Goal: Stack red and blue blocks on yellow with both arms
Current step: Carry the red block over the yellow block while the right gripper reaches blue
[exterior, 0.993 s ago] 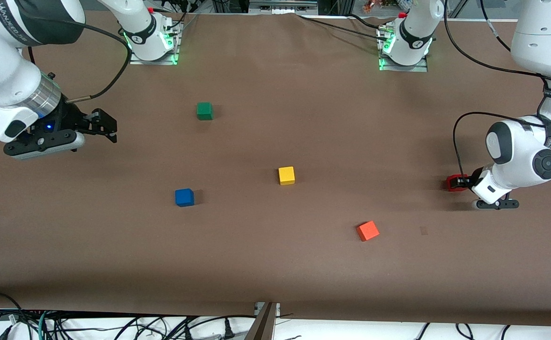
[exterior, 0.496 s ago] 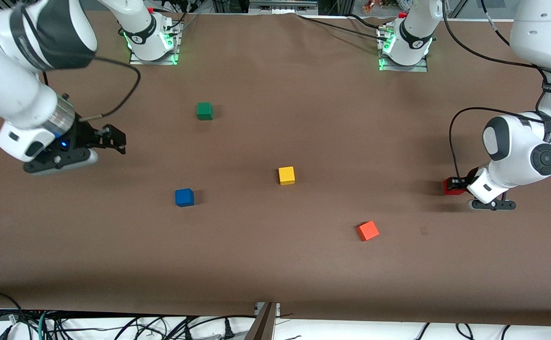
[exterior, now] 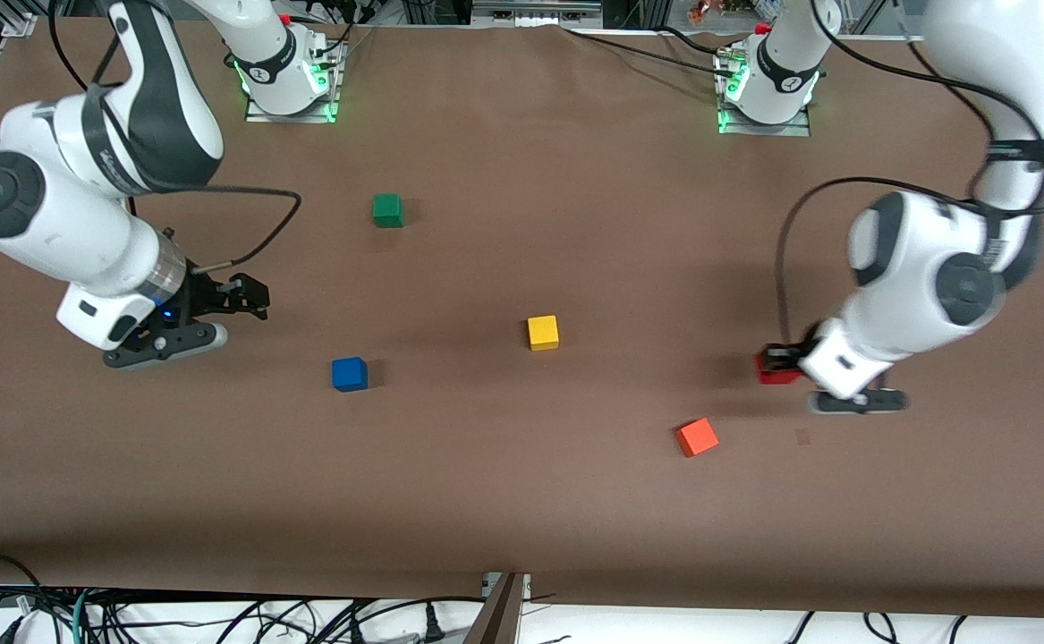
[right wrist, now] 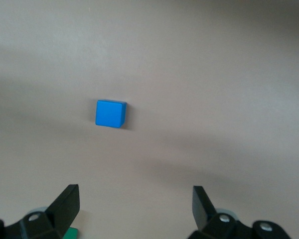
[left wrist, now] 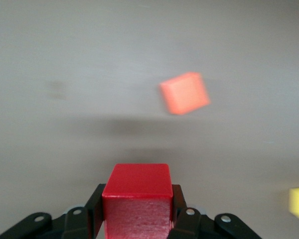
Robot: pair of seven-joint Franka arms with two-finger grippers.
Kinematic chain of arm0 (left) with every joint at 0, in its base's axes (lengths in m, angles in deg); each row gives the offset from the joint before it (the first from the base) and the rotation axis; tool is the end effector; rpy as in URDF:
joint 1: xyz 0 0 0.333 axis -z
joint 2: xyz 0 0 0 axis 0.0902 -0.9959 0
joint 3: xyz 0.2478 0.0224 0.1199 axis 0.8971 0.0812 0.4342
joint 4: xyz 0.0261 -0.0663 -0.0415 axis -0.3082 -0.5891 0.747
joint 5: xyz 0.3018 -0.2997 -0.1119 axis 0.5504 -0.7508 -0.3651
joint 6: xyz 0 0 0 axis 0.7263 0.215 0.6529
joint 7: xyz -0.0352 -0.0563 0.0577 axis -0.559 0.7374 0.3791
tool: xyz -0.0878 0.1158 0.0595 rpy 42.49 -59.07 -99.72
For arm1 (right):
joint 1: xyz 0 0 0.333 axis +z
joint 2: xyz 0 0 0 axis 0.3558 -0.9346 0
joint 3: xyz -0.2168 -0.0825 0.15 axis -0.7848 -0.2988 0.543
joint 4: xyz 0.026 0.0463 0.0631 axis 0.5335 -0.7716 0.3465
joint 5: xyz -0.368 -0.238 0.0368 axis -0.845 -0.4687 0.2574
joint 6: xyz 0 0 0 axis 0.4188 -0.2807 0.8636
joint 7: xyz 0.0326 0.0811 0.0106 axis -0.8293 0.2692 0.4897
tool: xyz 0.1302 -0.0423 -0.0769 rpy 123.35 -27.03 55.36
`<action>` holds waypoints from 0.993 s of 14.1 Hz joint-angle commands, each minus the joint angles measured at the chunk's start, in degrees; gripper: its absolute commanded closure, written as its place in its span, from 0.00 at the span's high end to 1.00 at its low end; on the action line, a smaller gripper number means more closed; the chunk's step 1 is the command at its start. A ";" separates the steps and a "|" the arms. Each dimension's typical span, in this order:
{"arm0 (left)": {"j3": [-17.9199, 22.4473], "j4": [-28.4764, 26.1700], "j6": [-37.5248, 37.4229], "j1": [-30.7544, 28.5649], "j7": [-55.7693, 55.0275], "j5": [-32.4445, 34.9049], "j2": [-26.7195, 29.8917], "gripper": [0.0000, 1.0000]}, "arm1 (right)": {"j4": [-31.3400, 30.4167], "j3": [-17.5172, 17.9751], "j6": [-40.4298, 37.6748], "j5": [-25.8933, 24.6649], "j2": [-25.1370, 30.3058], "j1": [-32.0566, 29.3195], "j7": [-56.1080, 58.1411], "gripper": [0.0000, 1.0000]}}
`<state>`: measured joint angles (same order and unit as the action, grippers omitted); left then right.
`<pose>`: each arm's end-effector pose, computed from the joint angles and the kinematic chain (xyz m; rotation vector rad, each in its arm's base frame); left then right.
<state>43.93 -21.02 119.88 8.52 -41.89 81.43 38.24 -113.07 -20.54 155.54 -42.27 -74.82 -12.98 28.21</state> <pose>0.6727 -0.1805 0.2418 3.0380 0.1376 -0.0332 0.6657 0.1356 0.3322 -3.0902 -0.4399 0.0368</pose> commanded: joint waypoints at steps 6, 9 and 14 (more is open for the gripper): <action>1.37 15.82 -1.13 18.52 -18.97 -0.19 -13.52 0.00 | 1.17 0.30 14.85 0.47 -12.86 2.95 0.22 1.00; 1.98 19.40 -0.69 23.53 -24.51 -0.19 -16.94 0.00 | 1.17 0.39 21.18 0.56 -17.00 4.44 -2.23 1.00; 5.22 22.15 -0.77 29.34 -28.57 -0.19 -20.20 0.00 | 0.30 0.39 26.74 0.56 -21.49 5.76 -6.72 0.98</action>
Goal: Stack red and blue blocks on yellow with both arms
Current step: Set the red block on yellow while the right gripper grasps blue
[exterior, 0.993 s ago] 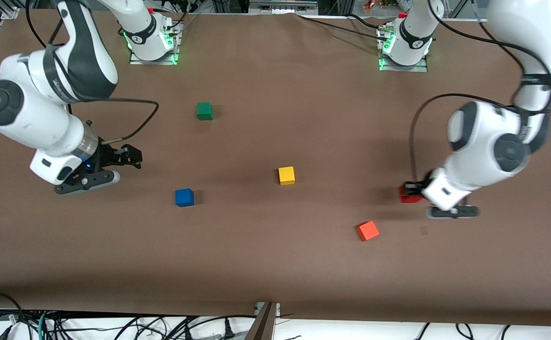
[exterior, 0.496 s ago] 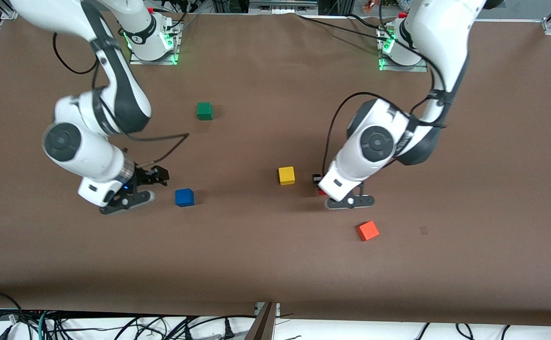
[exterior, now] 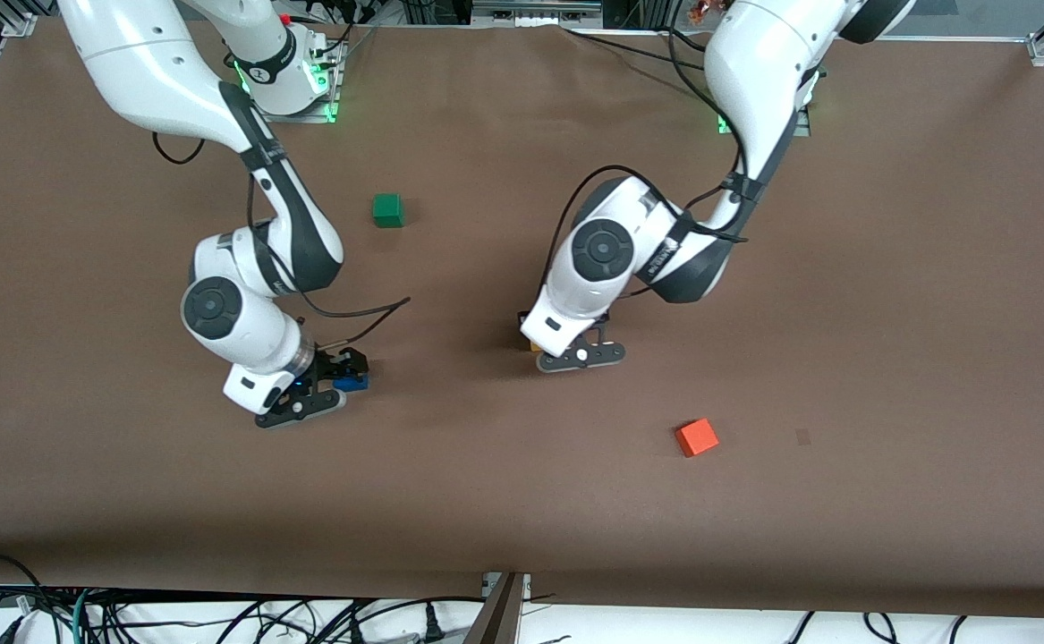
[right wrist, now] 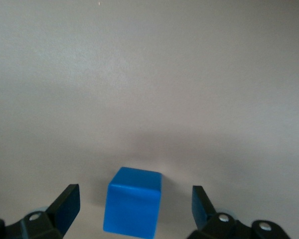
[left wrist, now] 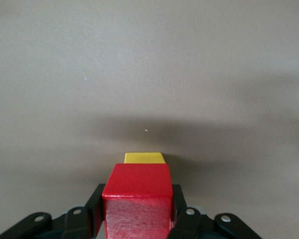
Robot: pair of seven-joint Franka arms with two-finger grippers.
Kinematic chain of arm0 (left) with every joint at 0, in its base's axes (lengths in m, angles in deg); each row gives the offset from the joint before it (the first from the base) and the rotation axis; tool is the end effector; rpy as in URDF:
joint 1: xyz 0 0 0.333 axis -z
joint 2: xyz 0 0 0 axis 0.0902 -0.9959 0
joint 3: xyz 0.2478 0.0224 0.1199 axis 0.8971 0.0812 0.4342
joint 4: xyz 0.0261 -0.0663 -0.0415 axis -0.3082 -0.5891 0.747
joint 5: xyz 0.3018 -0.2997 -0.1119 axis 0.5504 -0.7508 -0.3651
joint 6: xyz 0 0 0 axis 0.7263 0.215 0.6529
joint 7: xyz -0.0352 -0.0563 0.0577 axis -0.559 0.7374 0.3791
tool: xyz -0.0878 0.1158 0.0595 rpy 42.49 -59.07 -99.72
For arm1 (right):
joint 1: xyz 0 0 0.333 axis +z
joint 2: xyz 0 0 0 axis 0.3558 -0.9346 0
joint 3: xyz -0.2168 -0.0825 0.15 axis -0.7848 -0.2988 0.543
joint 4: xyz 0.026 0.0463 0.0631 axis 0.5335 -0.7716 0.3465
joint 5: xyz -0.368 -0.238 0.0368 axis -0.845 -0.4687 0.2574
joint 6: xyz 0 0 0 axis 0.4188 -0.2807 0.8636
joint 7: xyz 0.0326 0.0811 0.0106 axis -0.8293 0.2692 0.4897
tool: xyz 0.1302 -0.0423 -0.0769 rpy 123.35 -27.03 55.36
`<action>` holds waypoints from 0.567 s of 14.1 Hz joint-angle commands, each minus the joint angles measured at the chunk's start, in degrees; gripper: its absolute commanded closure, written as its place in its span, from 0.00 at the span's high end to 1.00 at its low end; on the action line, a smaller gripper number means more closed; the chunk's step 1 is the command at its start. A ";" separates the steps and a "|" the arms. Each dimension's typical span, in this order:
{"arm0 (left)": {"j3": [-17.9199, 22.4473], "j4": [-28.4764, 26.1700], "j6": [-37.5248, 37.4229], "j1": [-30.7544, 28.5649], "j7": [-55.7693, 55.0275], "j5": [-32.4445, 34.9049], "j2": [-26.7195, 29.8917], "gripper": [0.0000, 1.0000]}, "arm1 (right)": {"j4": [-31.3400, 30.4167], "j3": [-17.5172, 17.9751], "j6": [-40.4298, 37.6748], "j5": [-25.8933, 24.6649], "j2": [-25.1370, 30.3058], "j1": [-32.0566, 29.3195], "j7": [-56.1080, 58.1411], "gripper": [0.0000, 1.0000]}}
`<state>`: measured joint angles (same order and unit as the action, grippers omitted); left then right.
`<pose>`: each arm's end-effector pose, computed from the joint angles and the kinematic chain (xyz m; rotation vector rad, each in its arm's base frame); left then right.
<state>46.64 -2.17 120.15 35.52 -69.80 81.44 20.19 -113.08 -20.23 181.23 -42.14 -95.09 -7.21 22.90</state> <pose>0.5930 -0.4722 0.1779 3.0195 0.2715 -0.0983 0.6786 0.2158 0.1256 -3.0524 -0.4307 -0.0997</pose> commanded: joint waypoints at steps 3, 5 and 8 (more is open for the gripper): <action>5.16 3.56 -1.04 5.24 -0.67 -0.20 -3.38 0.00 | -1.10 0.08 3.15 0.86 -2.37 -0.10 -1.59 0.91; 5.51 3.48 -1.13 5.51 -0.67 -0.20 -3.39 0.00 | -2.69 0.08 4.65 0.86 -2.46 -0.10 -2.20 0.76; 5.60 3.39 -1.13 5.95 -0.76 -0.12 -3.39 0.00 | -2.61 0.08 4.13 1.30 -2.37 -0.36 -2.03 0.37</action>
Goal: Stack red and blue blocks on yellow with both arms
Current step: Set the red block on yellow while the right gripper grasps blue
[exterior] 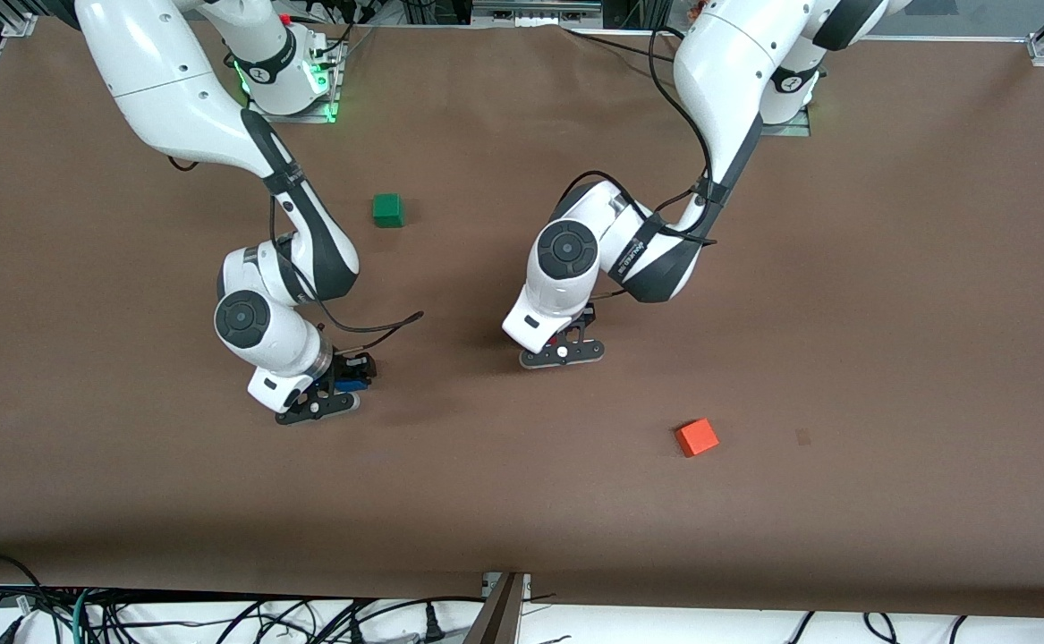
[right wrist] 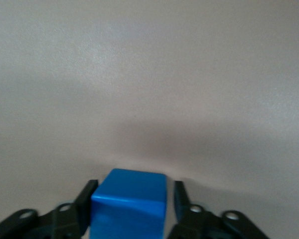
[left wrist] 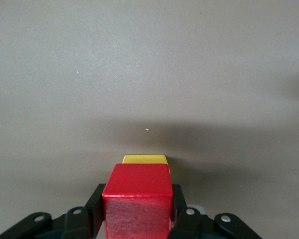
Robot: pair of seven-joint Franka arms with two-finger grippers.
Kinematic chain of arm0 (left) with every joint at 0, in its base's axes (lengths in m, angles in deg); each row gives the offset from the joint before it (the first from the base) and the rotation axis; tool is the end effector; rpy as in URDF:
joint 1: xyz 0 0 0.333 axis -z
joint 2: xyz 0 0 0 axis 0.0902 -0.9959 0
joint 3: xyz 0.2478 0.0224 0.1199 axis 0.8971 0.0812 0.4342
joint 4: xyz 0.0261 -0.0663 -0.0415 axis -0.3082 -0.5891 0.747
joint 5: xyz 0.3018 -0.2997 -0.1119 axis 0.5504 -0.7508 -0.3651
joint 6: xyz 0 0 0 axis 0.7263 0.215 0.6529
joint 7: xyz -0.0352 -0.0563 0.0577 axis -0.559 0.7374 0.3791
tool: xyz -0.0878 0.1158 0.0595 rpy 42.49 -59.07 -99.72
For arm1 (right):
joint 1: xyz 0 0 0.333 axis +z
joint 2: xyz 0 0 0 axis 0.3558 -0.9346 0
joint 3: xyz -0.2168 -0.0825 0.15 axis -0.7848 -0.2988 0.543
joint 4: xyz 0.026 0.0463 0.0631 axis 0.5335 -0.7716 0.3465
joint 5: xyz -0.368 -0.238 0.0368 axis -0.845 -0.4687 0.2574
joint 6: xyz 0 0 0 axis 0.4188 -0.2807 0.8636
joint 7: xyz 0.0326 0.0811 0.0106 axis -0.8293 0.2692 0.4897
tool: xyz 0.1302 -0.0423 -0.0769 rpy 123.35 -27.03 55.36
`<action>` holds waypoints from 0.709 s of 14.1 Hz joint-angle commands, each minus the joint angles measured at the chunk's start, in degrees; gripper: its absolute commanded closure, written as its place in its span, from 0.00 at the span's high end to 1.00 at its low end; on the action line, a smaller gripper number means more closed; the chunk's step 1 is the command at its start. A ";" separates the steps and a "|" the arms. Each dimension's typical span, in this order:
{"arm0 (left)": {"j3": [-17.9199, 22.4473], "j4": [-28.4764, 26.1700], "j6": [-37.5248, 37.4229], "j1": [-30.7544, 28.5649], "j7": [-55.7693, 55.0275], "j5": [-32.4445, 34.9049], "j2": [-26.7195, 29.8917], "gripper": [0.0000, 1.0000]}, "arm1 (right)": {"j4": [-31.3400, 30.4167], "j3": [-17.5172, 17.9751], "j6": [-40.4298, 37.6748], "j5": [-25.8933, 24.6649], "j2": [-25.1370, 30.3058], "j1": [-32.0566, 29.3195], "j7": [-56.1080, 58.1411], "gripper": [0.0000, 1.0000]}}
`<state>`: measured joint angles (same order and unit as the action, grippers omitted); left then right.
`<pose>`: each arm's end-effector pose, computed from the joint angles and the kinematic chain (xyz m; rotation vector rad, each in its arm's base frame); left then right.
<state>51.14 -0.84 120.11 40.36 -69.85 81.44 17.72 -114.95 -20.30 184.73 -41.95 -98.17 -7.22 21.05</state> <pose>0.5842 -0.4811 0.1525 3.0793 0.2374 -0.0765 0.6633 0.2114 0.0785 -3.0602 -0.3727 -0.0587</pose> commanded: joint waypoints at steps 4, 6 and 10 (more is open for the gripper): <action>1.19 2.06 -1.09 1.02 -0.70 -0.11 -1.01 0.11 | 1.89 0.23 -5.23 2.69 1.94 -0.08 -0.63 0.25; 2.32 2.15 -1.09 1.02 -0.62 -0.20 -1.10 1.00 | 6.10 0.40 -12.00 4.54 2.47 0.27 -2.20 0.26; 2.68 5.39 -4.06 0.41 -0.70 -0.38 -0.31 1.00 | 12.27 1.37 -19.75 4.37 2.47 3.68 -10.02 0.26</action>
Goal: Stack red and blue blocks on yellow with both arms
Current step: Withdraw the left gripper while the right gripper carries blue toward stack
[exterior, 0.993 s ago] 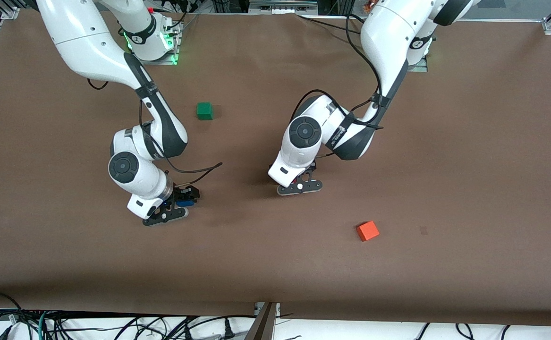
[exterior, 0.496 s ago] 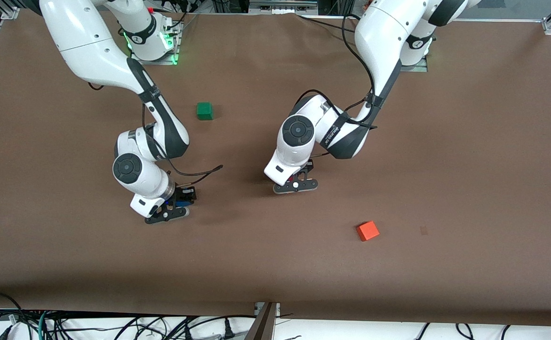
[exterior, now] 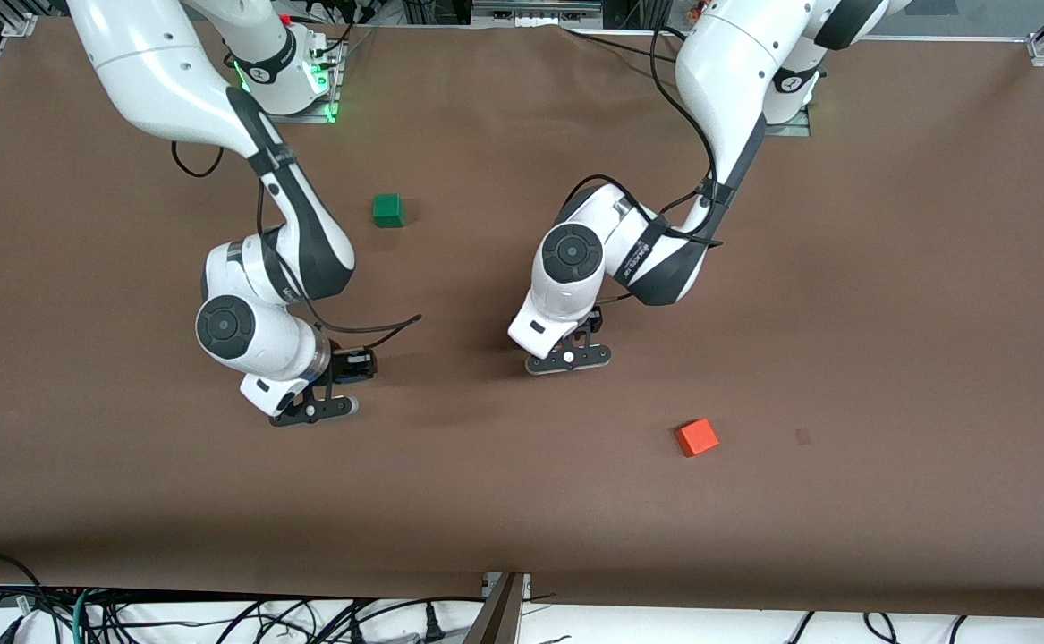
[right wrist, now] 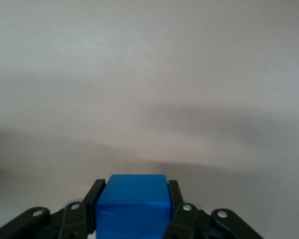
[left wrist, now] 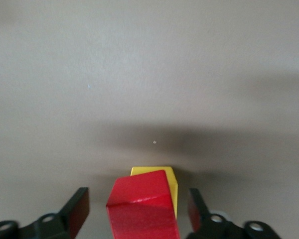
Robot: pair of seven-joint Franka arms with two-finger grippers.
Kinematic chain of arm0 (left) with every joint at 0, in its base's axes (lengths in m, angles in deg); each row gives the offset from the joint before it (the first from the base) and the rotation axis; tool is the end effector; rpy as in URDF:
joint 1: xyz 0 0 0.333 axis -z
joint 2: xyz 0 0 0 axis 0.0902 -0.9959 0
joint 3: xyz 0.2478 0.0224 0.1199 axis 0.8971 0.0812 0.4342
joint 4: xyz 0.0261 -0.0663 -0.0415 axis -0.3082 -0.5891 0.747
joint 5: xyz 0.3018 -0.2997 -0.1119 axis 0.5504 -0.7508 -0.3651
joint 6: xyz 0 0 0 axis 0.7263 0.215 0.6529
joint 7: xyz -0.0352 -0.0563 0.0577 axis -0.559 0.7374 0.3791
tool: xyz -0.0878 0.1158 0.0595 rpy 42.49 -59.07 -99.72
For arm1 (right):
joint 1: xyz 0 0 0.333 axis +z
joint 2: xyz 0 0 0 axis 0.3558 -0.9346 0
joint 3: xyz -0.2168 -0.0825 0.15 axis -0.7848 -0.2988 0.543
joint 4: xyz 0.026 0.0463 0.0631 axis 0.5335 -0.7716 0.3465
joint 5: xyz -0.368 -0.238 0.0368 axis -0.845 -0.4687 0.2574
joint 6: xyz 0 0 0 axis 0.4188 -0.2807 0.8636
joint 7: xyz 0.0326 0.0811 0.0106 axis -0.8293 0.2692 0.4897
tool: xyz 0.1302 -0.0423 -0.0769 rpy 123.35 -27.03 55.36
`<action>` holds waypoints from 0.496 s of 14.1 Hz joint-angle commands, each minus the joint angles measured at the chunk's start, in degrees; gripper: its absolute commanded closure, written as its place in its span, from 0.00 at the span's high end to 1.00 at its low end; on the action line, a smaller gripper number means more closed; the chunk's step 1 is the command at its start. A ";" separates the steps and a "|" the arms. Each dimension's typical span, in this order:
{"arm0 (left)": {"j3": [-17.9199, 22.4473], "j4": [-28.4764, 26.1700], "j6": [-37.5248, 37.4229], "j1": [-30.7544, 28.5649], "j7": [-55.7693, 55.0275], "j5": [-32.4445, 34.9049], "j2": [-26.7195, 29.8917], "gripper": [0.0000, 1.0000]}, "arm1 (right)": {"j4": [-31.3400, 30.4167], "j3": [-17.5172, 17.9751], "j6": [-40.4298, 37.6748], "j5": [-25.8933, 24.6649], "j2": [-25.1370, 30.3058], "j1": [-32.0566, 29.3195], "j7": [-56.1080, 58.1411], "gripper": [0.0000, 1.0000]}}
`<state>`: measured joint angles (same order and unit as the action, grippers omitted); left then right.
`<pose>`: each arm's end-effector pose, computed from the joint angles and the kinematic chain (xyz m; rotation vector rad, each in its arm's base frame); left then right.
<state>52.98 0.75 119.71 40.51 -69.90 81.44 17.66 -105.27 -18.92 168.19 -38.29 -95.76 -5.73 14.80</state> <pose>0.6018 -0.4701 0.1639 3.0815 0.2696 -0.0304 0.6770 0.2550 0.1634 -3.0248 -0.2243 0.0885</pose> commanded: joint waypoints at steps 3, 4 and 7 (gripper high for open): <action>3.38 10.03 -12.62 -0.70 -0.13 -0.38 0.11 1.00 | 6.28 0.00 -7.34 0.71 0.07 5.53 -11.56 0.26; 4.09 10.74 -13.77 -1.75 0.13 -0.38 0.72 1.00 | 7.34 0.00 -8.32 0.62 0.15 7.46 -15.08 0.26; 3.92 10.75 -14.83 -8.76 9.76 -0.99 4.49 1.00 | 8.57 0.00 -8.85 0.53 0.15 11.77 -23.61 0.26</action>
<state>57.41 11.45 106.84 36.41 -66.97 81.44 19.30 -98.63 -18.48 160.91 -38.29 -95.45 3.70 -4.05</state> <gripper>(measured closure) 0.000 0.449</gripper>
